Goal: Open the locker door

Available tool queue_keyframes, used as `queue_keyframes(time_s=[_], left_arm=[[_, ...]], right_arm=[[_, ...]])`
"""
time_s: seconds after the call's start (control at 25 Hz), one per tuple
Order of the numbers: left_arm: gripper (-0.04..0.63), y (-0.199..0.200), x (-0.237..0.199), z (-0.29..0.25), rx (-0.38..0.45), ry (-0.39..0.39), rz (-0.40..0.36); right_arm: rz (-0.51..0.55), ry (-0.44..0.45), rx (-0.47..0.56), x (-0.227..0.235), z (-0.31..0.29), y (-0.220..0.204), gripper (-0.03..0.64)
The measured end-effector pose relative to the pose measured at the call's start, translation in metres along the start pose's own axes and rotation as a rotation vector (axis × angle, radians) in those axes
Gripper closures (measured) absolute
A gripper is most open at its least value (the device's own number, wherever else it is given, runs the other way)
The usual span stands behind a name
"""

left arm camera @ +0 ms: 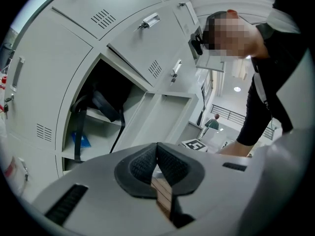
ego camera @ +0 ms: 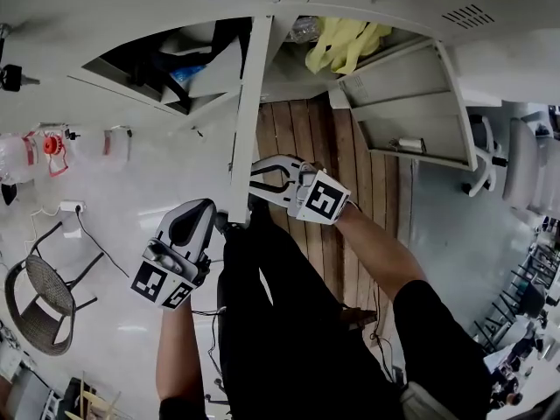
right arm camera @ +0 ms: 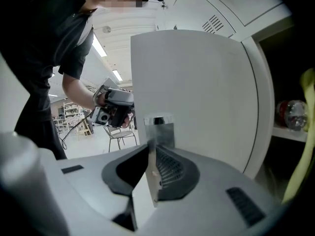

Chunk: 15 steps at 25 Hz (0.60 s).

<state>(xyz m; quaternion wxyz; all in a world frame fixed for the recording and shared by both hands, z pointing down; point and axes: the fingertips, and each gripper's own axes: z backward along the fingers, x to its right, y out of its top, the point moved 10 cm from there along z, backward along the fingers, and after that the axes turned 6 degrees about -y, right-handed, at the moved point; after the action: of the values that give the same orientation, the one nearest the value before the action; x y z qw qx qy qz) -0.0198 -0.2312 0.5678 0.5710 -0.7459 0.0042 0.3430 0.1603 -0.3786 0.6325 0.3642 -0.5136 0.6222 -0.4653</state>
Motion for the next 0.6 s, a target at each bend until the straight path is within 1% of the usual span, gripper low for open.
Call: queue_keyframes(time_s=[0.2, 0.6], left_arm=[[0.584, -0.004, 0.003, -0.013, -0.002, 0.019, 0.011], [0.584, -0.005, -0.007, -0.036, -0.025, 0.001, 0.019]], right_arm=[[-0.008, 0.038, 0.000, 0.007, 0.011, -0.005, 0.557], [0.007, 0.103, -0.024, 0.017, 0.030, -0.009, 0.557]])
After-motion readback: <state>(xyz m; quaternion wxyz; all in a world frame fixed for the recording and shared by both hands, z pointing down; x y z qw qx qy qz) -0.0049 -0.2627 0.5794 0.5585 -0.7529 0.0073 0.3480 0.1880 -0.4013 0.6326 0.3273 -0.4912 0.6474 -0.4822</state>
